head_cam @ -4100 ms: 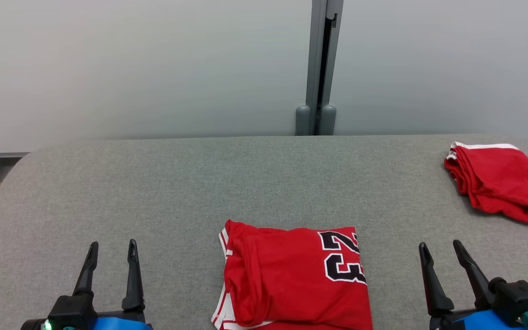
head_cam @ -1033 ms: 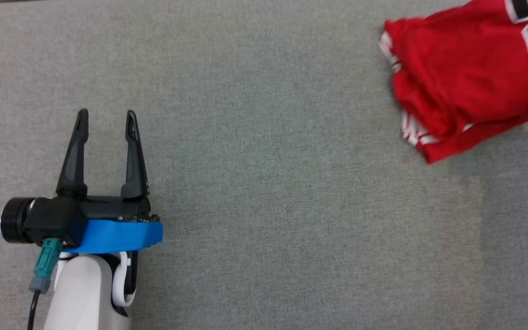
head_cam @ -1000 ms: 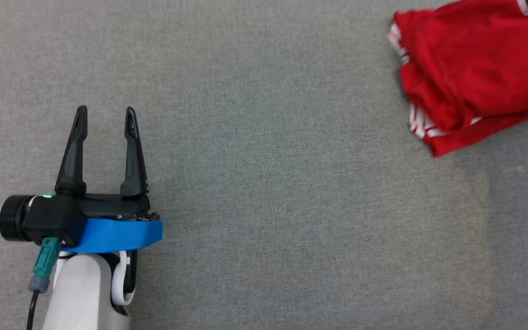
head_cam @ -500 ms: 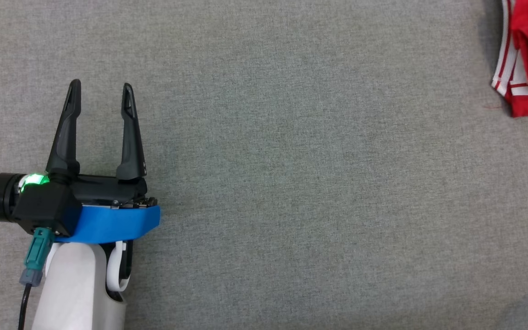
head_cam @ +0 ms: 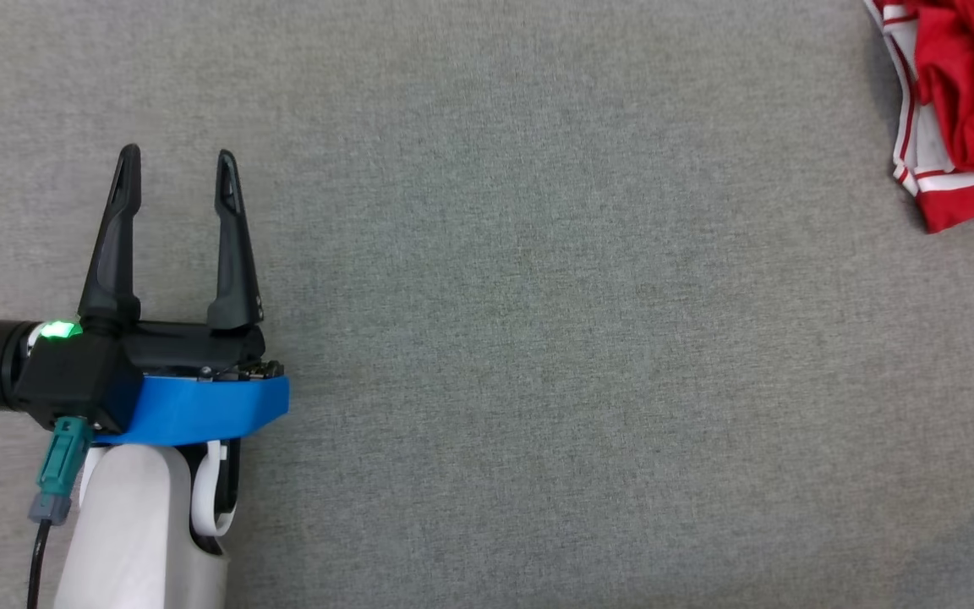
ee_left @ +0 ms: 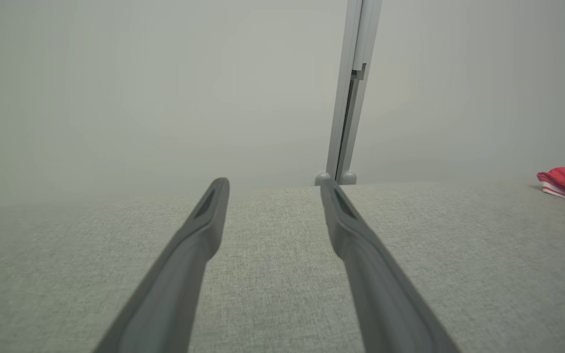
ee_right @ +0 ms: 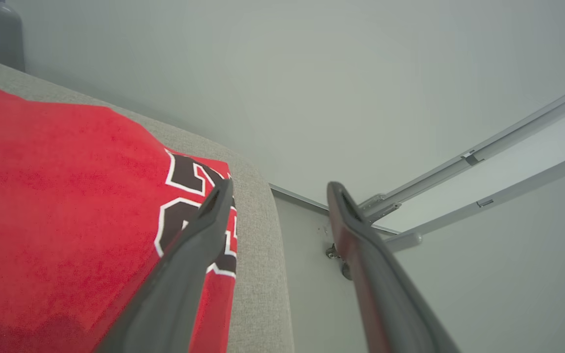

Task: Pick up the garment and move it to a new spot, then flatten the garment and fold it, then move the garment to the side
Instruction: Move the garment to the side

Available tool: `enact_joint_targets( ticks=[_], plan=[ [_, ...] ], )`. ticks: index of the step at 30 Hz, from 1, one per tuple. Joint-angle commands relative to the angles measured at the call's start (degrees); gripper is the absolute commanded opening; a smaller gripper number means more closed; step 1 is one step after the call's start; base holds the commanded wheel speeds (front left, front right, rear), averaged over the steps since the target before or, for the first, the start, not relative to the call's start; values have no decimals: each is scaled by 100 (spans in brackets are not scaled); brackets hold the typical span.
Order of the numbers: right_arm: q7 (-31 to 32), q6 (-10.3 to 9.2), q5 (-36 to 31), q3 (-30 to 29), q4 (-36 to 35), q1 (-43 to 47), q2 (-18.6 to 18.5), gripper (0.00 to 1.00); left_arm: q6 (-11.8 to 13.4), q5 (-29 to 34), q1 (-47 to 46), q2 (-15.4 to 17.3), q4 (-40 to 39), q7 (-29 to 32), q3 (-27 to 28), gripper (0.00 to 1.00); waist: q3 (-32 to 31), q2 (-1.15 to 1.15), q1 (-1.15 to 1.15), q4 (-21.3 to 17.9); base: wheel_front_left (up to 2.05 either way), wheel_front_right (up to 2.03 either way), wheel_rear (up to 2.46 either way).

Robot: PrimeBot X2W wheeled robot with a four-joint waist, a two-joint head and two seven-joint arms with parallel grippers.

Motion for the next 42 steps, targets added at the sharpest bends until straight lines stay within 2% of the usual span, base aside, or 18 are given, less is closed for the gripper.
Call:
enact_joint_targets(
  ticks=[1,6,13,23,24,29,34,42],
  plan=[
    [-164,-3,-68,-15,25,-74,109,100,32,-38,76,21,43,-26,52,100,-151,0,-1,-24,0,0,0],
    [-587,-3,153,-83,-128,-34,593,100,86,-103,358,5,156,-26,185,100,-667,0,-1,-48,0,0,0],
    [-791,-2,105,211,-832,486,1299,100,110,-197,860,-24,268,-26,312,100,-1420,0,-1,24,0,0,0],
    [-816,-2,177,530,-1828,1819,2467,100,128,-295,1528,-92,468,-26,406,100,-2413,0,-1,238,0,0,0],
    [-816,-2,177,530,-1828,1819,2467,100,128,-295,1528,-92,468,-26,406,100,-2413,0,-1,238,0,0,0],
    [-816,-2,183,517,-2049,2552,3014,100,130,-310,1827,-106,553,-26,397,100,-2832,0,-1,270,0,0,0],
    [-817,-2,179,439,-2283,3184,3340,100,152,-328,2039,-119,606,-26,372,100,-3080,0,-1,259,0,0,0],
    [-801,-2,105,126,-2905,4207,3619,100,187,-378,2145,-146,673,-26,306,100,-3259,0,-1,193,0,0,0]
  ],
)
